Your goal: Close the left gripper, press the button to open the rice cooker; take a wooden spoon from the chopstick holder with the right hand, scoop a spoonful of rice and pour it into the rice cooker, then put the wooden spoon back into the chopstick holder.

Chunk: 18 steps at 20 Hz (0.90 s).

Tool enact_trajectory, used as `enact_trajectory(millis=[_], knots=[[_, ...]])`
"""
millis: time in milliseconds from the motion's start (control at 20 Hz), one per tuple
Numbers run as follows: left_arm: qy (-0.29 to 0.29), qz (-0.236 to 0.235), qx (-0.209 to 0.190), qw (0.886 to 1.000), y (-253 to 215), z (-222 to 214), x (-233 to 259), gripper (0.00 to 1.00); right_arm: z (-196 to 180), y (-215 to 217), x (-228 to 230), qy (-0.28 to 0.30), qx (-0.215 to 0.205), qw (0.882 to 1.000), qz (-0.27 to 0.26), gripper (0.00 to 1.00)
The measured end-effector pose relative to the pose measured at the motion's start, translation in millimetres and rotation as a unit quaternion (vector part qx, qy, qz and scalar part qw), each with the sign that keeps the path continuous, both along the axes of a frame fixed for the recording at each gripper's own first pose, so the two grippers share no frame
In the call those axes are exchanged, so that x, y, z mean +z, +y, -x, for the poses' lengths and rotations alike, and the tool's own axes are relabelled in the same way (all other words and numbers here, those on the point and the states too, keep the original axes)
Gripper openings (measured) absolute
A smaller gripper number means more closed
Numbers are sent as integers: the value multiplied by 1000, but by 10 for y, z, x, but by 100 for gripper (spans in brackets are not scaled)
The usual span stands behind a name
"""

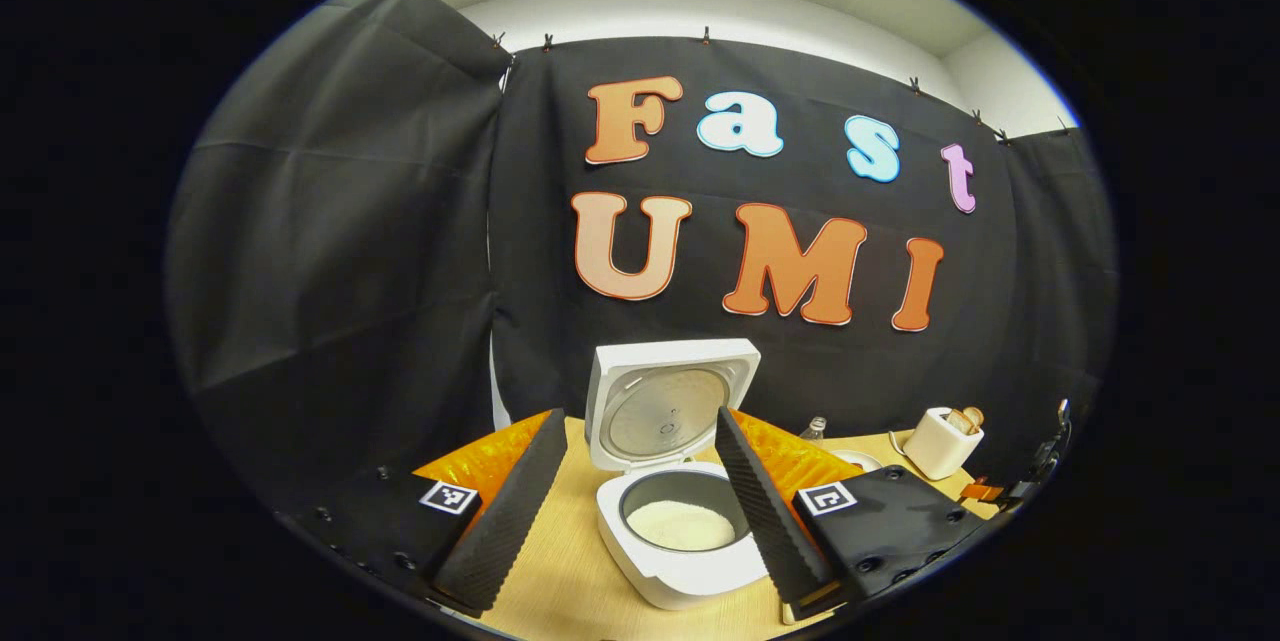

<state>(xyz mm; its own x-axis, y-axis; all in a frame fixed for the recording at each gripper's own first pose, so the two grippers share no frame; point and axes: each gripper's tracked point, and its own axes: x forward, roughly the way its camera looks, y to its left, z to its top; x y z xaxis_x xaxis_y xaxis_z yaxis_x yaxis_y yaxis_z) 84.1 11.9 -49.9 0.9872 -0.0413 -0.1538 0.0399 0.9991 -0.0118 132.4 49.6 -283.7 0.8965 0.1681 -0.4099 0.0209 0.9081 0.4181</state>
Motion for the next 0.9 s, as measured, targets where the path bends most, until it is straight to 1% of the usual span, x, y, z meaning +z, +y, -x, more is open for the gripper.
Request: enact_trajectory(millis=[50, 200, 300, 350, 500, 550, 600, 650, 700, 800, 900], knots=[[-5, -3, 2, 1000, -11, -38, 28, 99, 6, -29, 4, -3, -2, 1000, -7, 15], [-12, -8, 0, 1000, -96, -183, 121, 100, -18, -155, -33, 10, -21, 1000, -12, 22], [-15, -1, -6, 1000, -184, -286, 178, 100, -40, -282, -96, 18, -37, 999, 2, 28], [-15, 6, -11, 1000, -228, -338, 205, 100, -18, -306, -102, 22, -41, 999, 4, 37], [-18, 14, -10, 1000, -277, -515, 329, 100, 18, -365, -102, 24, -47, 998, 19, 58], [-21, 16, -8, 1000, -281, -590, 384, 100, 18, -397, -100, 22, -52, 998, 34, 75], [-24, 18, -8, 1000, -299, -661, 435, 100, 22, -451, -96, 22, -58, 997, 51, 82], [-28, 19, -7, 999, -312, -724, 499, 100, 43, -489, -81, 23, -62, 995, 68, 93], [-33, 18, -6, 999, -319, -804, 566, 100, 83, -513, -54, 23, -63, 994, 81, 95], [-39, 12, 3, 999, -317, -948, 654, 99, 153, -533, 30, 23, -60, 994, 92, 95], [-34, 5, 5, 999, -351, -1167, 696, 100, 202, -592, 95, 19, -64, 992, 104, 95]])
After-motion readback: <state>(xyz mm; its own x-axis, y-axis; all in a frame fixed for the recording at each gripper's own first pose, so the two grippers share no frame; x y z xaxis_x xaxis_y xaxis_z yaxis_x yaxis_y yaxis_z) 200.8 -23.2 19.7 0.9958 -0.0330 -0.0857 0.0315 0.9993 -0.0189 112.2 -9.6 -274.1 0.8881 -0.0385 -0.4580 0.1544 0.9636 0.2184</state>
